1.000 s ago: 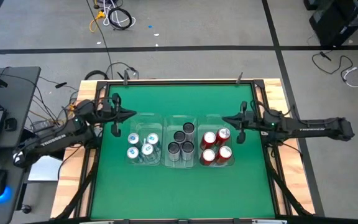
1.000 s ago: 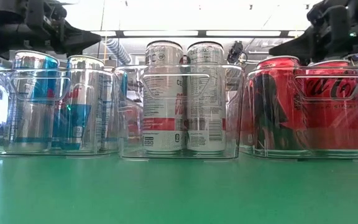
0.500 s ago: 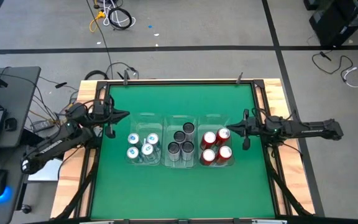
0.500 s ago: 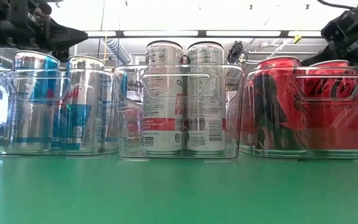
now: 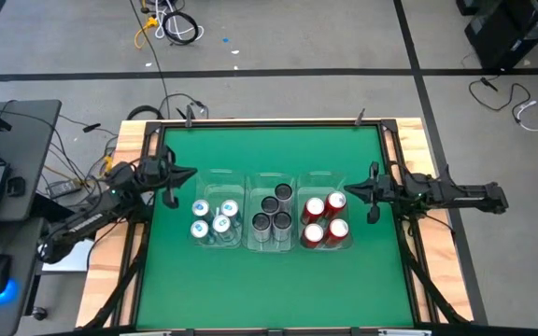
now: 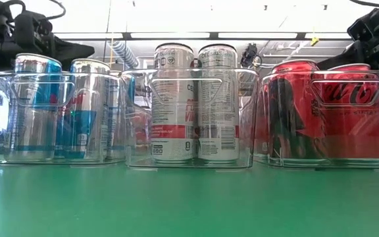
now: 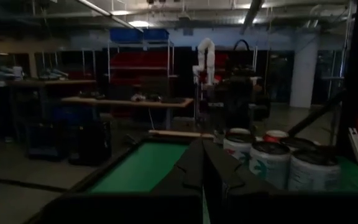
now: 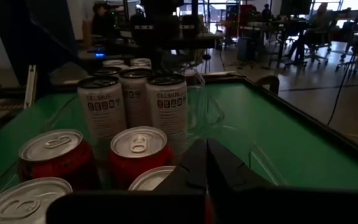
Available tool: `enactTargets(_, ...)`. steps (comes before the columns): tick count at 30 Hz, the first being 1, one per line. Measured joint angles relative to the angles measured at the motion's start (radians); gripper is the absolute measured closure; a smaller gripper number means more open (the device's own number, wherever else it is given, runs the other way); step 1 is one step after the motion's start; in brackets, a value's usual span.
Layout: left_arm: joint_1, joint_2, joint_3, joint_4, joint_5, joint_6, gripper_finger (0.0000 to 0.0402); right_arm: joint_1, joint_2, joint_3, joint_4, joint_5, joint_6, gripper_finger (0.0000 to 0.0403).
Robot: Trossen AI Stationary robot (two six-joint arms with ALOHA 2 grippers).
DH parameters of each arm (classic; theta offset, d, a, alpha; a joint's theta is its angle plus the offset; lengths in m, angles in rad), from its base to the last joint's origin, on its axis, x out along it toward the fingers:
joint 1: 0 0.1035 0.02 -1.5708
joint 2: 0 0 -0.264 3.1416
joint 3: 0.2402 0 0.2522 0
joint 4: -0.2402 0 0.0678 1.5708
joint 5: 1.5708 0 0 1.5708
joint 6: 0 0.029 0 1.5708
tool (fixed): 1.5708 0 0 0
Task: Sort soda cans
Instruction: Return to Home Position
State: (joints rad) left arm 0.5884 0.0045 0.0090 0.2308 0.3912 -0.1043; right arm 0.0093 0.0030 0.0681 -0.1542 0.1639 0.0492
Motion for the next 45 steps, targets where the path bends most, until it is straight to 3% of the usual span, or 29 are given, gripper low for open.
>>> enactTargets(5, -0.017, -0.005, 0.003, -0.034, 0.017, 0.035, 0.0402, 0.000, 0.001, 0.000, 0.000, 0.000, -0.005, 0.0403)
enactTargets(9, -0.043, -0.004, 0.000, -0.094, -0.124, 0.047, 0.0402, -0.002, 0.001, 0.010, -0.042, 0.010, -0.004, 0.0403)
enactTargets(17, -0.128, -0.005, 0.000, -0.055, -0.369, 0.068, 0.0402, -0.023, 0.001, 0.021, -0.094, 0.023, 0.014, 0.0403)
enactTargets(21, -0.164, -0.005, 0.000, -0.061, -0.389, 0.069, 0.0402, -0.026, 0.001, 0.034, -0.161, 0.051, 0.054, 0.0403)
enactTargets(27, -0.202, -0.004, -0.001, -0.212, -0.483, 0.013, 0.0402, -0.026, 0.001, 0.034, -0.161, 0.082, 0.048, 0.0403)
enactTargets(45, -0.216, 0.023, -0.001, -0.220, -0.442, 0.049, 0.0400, -0.026, 0.006, 0.034, -0.157, 0.107, 0.035, 0.0401)
